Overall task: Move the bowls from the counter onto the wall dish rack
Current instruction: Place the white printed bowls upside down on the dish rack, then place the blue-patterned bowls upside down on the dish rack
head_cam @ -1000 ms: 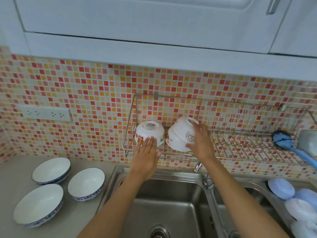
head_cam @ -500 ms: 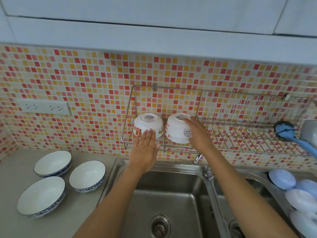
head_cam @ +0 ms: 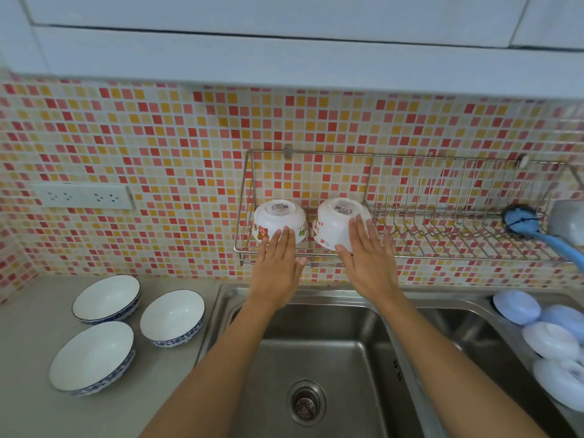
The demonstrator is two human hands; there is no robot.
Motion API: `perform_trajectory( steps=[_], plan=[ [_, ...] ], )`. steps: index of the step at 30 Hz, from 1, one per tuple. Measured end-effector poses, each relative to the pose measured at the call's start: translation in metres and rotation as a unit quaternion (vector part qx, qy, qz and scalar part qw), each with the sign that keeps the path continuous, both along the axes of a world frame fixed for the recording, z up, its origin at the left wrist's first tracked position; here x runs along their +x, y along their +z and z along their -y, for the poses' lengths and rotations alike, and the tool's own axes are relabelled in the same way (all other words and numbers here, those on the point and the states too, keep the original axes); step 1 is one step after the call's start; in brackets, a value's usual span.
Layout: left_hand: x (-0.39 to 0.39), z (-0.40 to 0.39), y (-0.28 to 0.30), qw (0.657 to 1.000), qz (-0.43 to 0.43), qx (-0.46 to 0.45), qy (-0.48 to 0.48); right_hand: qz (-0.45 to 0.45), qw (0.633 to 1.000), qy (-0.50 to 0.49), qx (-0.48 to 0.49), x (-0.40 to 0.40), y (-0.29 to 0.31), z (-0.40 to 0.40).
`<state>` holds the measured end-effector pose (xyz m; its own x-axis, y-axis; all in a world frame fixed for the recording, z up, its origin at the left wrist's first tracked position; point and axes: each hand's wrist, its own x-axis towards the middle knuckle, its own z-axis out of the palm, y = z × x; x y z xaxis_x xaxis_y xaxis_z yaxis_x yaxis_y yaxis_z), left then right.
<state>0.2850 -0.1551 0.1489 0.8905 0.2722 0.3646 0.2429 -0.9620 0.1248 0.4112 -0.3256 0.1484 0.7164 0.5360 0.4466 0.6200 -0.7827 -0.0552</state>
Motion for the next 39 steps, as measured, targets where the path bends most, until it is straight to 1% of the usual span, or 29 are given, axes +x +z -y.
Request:
perform_trajectory(
  steps=[4,6,8,11,13,14,16,19,22,24,27,30,32,34,35,36,39],
  plan=[
    [-0.025,-0.007,-0.014,0.999,0.025,-0.004,-0.033,0.012,0.998,-0.007,0.068,-0.045,-0.021,-0.01],
    [-0.048,-0.016,-0.029,0.998,0.033,-0.024,-0.048,-0.025,0.991,0.014,0.129,-0.071,-0.035,-0.026],
    [-0.073,-0.032,-0.044,0.997,0.027,-0.054,-0.036,-0.063,0.984,0.059,0.157,-0.098,-0.046,-0.05],
    [-0.115,-0.073,-0.066,0.993,0.01,-0.105,0.044,-0.079,0.975,0.149,0.144,-0.137,-0.068,-0.093],
    [-0.144,-0.108,-0.08,0.985,0.001,-0.137,0.103,-0.112,0.966,0.192,0.134,-0.16,-0.08,-0.125],
    [-0.159,-0.125,-0.086,0.98,0.001,-0.149,0.132,-0.135,0.96,0.207,0.129,-0.171,-0.085,-0.142],
    [-0.188,-0.158,-0.098,0.966,0.011,-0.176,0.19,-0.211,0.946,0.217,0.119,-0.194,-0.093,-0.176],
    [-0.229,-0.204,-0.118,0.936,0.017,-0.219,0.276,-0.324,0.917,0.201,0.115,-0.228,-0.107,-0.226],
    [-0.265,-0.237,-0.137,0.904,-0.008,-0.25,0.347,-0.388,0.9,0.19,0.058,-0.257,-0.126,-0.269],
    [-0.282,-0.25,-0.147,0.884,-0.019,-0.286,0.368,-0.431,0.884,0.18,0.015,-0.273,-0.143,-0.293],
    [-0.296,-0.267,-0.161,0.868,-0.033,-0.333,0.367,-0.5,0.854,0.143,-0.012,-0.288,-0.158,-0.323],
    [-0.301,-0.28,-0.171,0.829,-0.026,-0.433,0.353,-0.551,0.828,0.104,0.007,-0.294,-0.164,-0.347],
    [-0.302,-0.283,-0.172,0.806,0.0,-0.48,0.348,-0.611,0.787,0.077,0.039,-0.296,-0.168,-0.359],
    [-0.301,-0.284,-0.172,0.794,0.023,-0.493,0.354,-0.67,0.739,0.03,0.057,-0.297,-0.172,-0.366],
    [-0.3,-0.285,-0.173,0.792,0.034,-0.494,0.357,-0.687,0.724,0.012,0.065,-0.297,-0.174,-0.368],
    [-0.3,-0.284,-0.172,0.79,0.041,-0.496,0.359,-0.697,0.713,0.001,0.07,-0.296,-0.176,-0.369],
    [-0.3,-0.286,-0.176,0.784,0.061,-0.5,0.363,-0.707,0.702,-0.007,0.083,-0.298,-0.173,-0.369]
  ],
)
